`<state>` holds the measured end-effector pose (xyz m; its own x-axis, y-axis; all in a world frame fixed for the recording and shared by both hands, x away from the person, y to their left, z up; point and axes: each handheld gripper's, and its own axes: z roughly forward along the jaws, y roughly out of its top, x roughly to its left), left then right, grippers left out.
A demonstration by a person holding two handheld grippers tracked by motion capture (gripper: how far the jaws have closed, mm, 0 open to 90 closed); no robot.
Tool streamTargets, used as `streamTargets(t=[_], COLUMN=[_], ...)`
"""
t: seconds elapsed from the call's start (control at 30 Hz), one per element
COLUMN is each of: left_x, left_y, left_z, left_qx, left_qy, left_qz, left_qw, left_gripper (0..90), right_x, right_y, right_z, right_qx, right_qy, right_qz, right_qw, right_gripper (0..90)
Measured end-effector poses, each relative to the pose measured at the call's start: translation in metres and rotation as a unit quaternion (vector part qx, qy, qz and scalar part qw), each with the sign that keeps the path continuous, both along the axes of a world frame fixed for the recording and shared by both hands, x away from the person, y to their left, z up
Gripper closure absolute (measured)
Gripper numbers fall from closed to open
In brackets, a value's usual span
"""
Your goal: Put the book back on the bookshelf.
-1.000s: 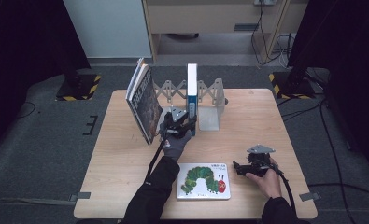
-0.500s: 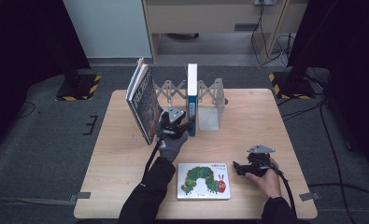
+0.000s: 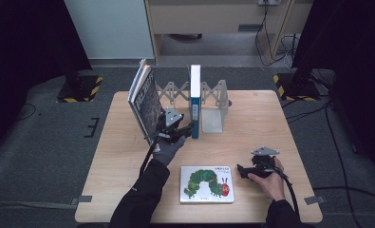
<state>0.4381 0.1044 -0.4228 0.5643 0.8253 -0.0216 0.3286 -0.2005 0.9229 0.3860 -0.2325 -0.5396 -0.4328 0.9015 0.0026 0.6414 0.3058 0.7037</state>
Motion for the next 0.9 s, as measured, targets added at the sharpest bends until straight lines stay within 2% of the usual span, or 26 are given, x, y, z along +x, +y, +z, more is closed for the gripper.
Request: streamTargets(t=[0.07,0.13,0.23,0.3,0.4,0.5,0.63,0.77,0.83,0.9], left_x=[-0.002,-0.004,-0.010,-0.016,-0.026,-0.037,-0.052,-0.065,-0.069,-0.074], left_y=[0.004,0.008,0.017,0.024,0.035,0.045,0.054,0.061,0.063,0.065], left_z=[0.002,0.004,0.005,0.006,0.004,0.001,-0.005,-0.016,-0.022,-0.027], left_qx=[-0.001,0.009,0.007,0.008,0.022,0.022,0.040,0.044,0.041,0.048], left_qy=[0.004,0.004,0.012,0.014,0.014,0.025,0.029,0.040,0.054,0.060], left_qz=[-0.003,-0.002,-0.005,-0.006,-0.006,-0.011,-0.016,-0.018,-0.019,-0.021], left_qw=[1.0000,0.9999,0.9999,0.9998,0.9996,0.9994,0.9987,0.9981,0.9975,0.9968], left_gripper=[45.0,44.4,43.0,42.1,40.8,40.4,38.6,37.2,36.2,35.8], right_x=[0.000,0.000,-0.001,-0.002,-0.003,-0.005,-0.008,-0.012,-0.015,-0.019], right_y=[0.000,0.000,0.001,0.002,0.004,0.004,0.005,0.006,0.006,0.008], right_z=[0.000,0.000,0.001,0.005,0.008,0.012,0.017,0.023,0.027,0.030], right_qx=[0.000,0.000,0.003,0.000,-0.003,0.013,0.022,0.039,0.044,0.053], right_qy=[0.000,-0.002,-0.007,0.000,0.001,0.000,0.003,0.000,-0.006,-0.010], right_qz=[0.000,-0.004,-0.011,-0.009,-0.007,-0.006,0.001,0.005,0.010,0.014], right_qw=[1.0000,1.0000,0.9999,1.0000,1.0000,0.9999,0.9997,0.9992,0.9990,0.9984], right_gripper=[1.2,2.8,9.7,16.5,18.0,19.7,21.2,23.2,23.4,23.8])
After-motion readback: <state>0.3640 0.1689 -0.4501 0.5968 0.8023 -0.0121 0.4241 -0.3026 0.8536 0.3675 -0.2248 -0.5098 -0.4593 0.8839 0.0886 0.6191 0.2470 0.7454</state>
